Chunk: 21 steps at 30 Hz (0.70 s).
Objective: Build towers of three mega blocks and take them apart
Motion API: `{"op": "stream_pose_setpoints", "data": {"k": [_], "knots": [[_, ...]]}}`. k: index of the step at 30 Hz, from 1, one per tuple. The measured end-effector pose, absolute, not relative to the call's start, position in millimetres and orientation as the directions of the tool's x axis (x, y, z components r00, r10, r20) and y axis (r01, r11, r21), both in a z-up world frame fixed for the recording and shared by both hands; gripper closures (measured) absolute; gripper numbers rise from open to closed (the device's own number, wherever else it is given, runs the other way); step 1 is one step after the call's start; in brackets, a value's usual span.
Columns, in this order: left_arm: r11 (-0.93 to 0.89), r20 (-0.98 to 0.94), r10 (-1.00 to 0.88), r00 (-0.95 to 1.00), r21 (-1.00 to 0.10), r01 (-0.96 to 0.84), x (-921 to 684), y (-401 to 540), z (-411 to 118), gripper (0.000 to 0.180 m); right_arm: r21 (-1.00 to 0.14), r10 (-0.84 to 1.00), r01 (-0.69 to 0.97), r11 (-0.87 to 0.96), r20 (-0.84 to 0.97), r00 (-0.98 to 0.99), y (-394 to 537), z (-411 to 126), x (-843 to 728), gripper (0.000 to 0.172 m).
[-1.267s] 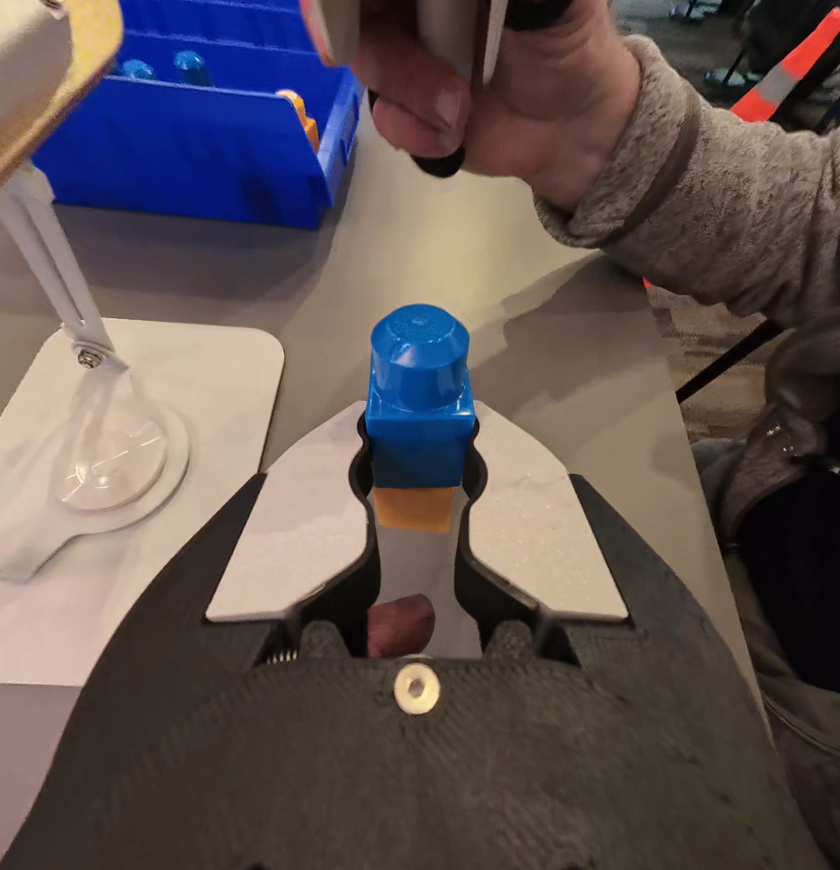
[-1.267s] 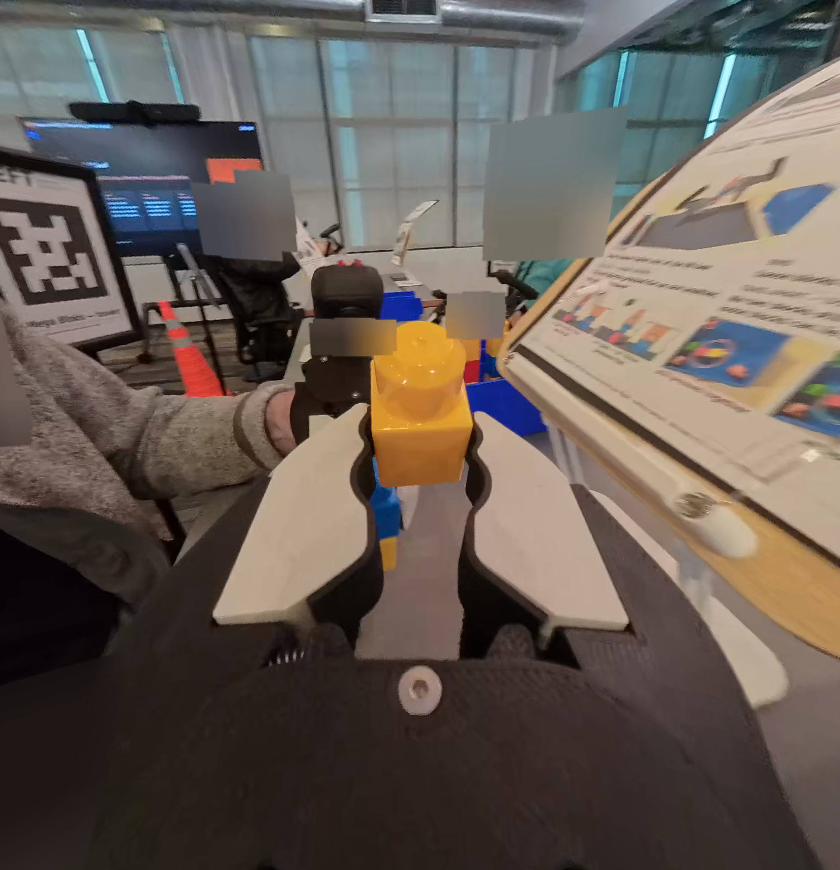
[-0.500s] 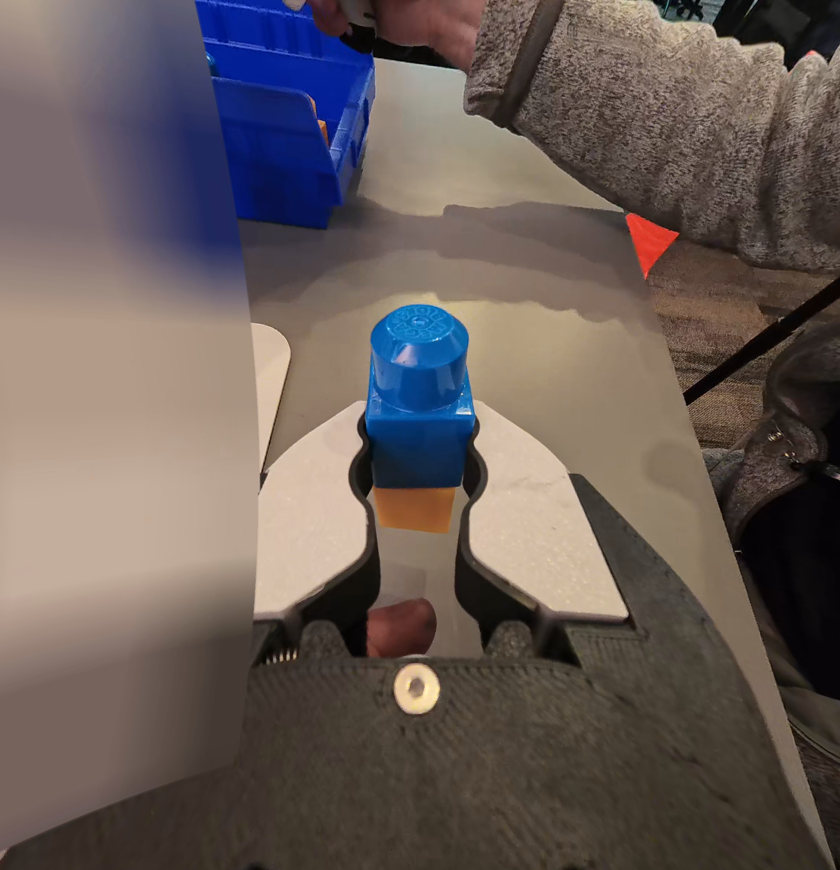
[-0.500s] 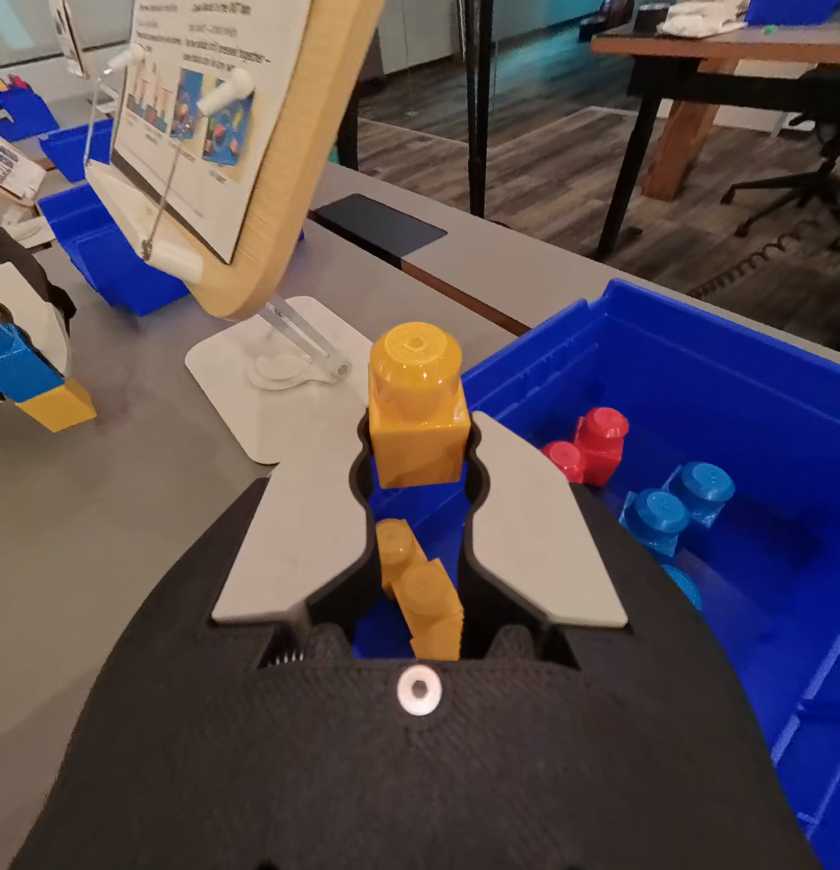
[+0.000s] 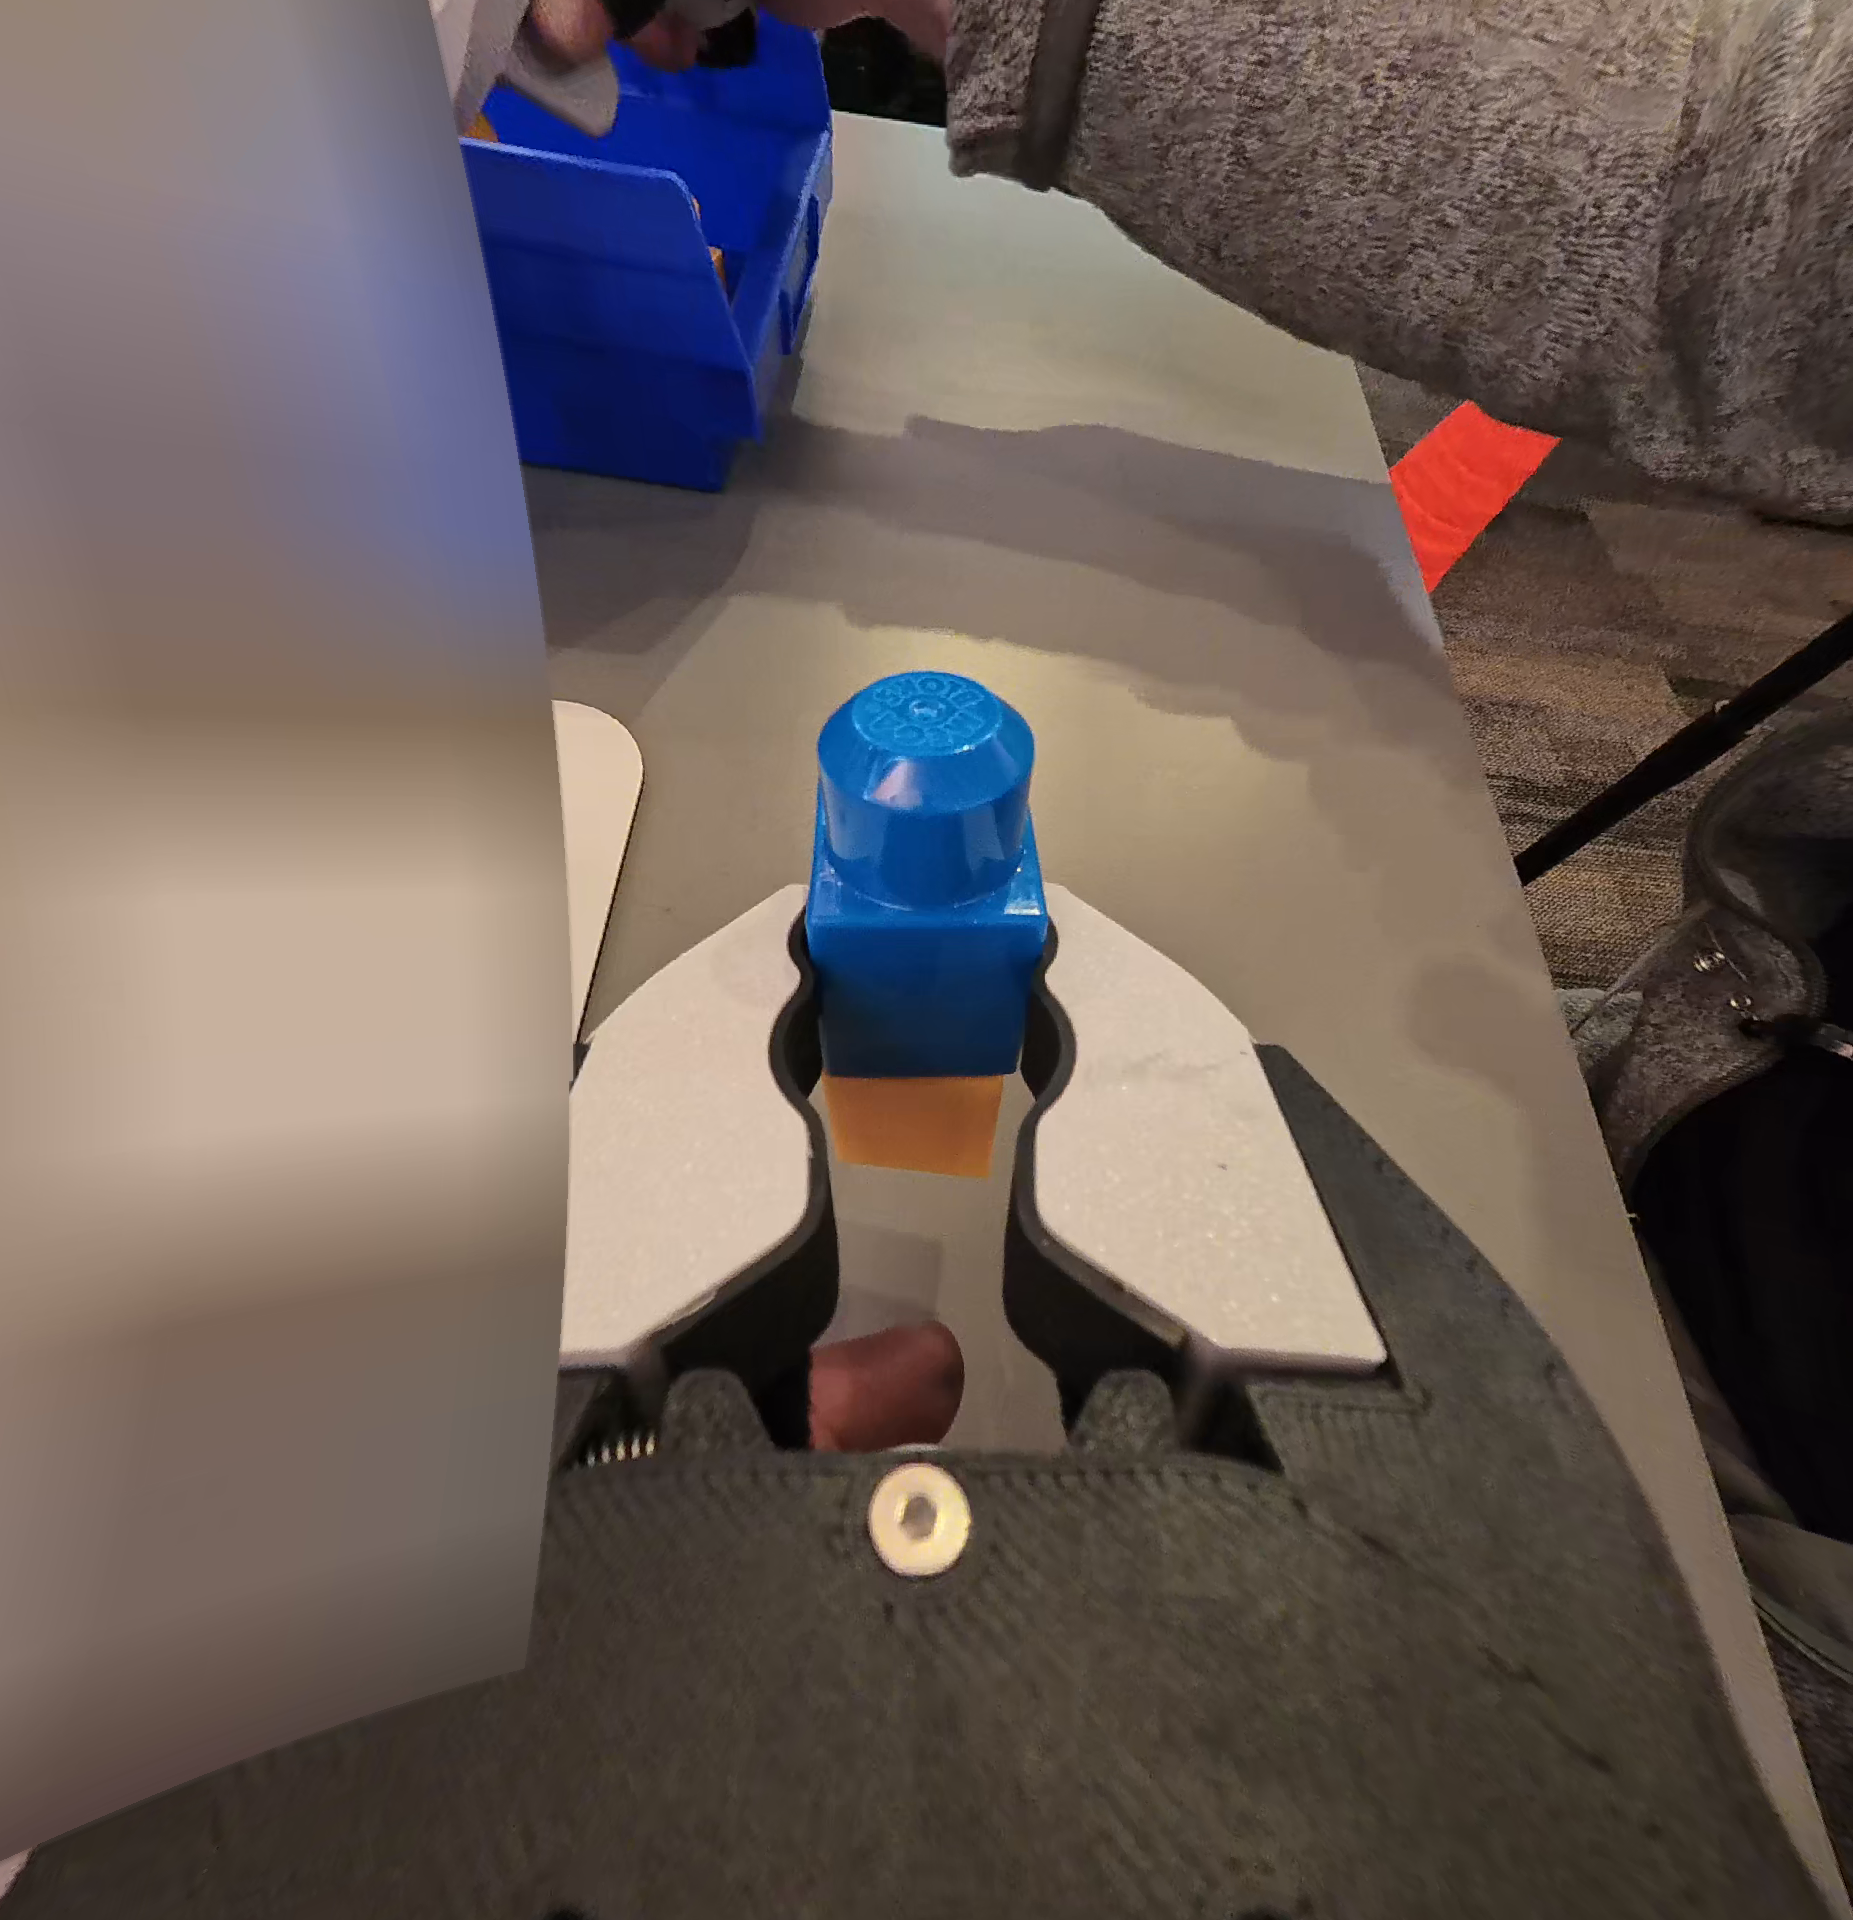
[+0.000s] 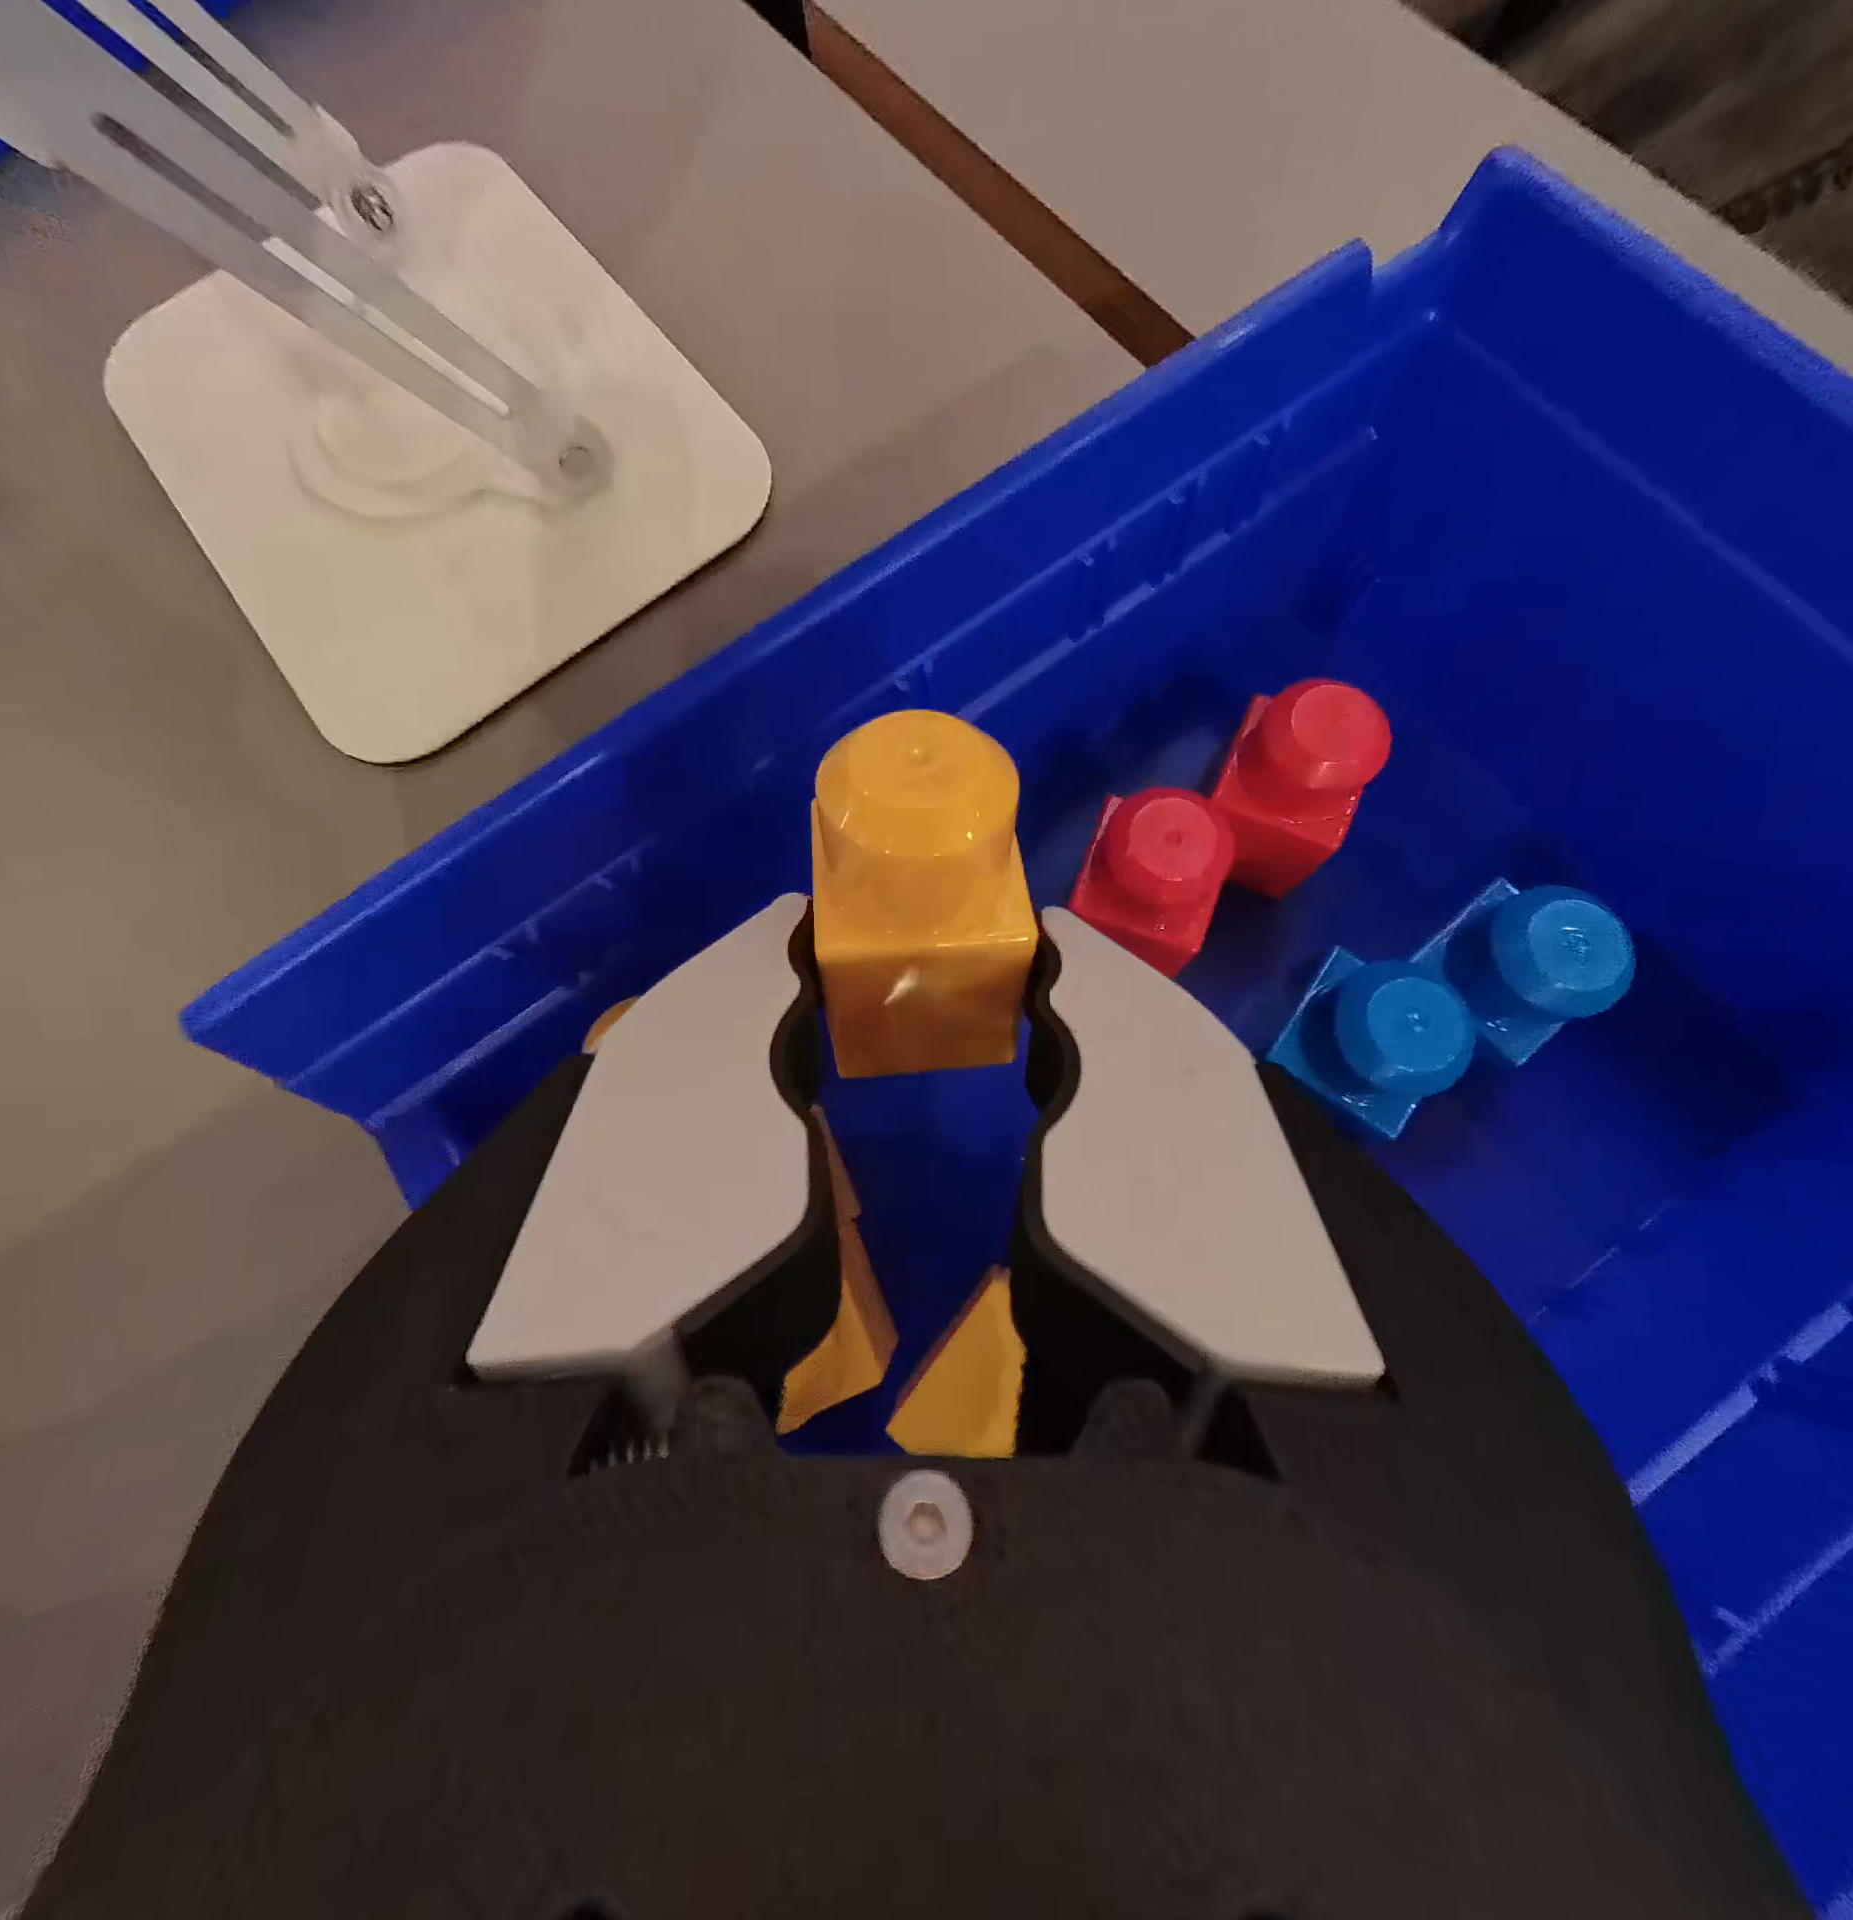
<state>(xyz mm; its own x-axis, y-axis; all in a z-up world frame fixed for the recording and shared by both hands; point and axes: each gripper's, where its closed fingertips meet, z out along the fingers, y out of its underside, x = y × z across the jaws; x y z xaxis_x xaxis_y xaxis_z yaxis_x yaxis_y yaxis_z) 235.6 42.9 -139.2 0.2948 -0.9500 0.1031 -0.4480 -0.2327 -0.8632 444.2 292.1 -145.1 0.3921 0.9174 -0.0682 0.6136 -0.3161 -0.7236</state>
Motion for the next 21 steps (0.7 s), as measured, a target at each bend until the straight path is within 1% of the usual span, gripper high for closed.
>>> {"op": "stream_pose_setpoints", "data": {"k": [3,11,15,19,21], "knots": [[-0.232,0.102,-0.950,0.294,-0.863,-0.449,236,43,-139,0.146,-0.680,0.926,0.658,-0.325,-0.087,0.367,296,-160,442,0.134],[-0.238,0.108,-0.948,0.298,-0.864,-0.444,234,45,-139,0.146,-0.529,0.963,0.806,-0.264,-0.103,0.248,295,-197,434,0.134],[-0.240,0.111,-0.948,0.298,-0.864,-0.442,234,45,-139,0.146,-0.471,0.970,0.848,-0.243,-0.100,0.222,296,-209,434,0.134],[-0.240,0.111,-0.948,0.298,-0.864,-0.443,234,46,-140,0.146,-0.447,0.974,0.866,-0.225,-0.098,0.202,298,-210,434,0.134],[-0.242,0.111,-0.947,0.301,-0.864,-0.442,233,46,-140,0.146,-0.414,0.977,0.885,-0.215,-0.086,0.197,297,-211,438,0.134]]}}
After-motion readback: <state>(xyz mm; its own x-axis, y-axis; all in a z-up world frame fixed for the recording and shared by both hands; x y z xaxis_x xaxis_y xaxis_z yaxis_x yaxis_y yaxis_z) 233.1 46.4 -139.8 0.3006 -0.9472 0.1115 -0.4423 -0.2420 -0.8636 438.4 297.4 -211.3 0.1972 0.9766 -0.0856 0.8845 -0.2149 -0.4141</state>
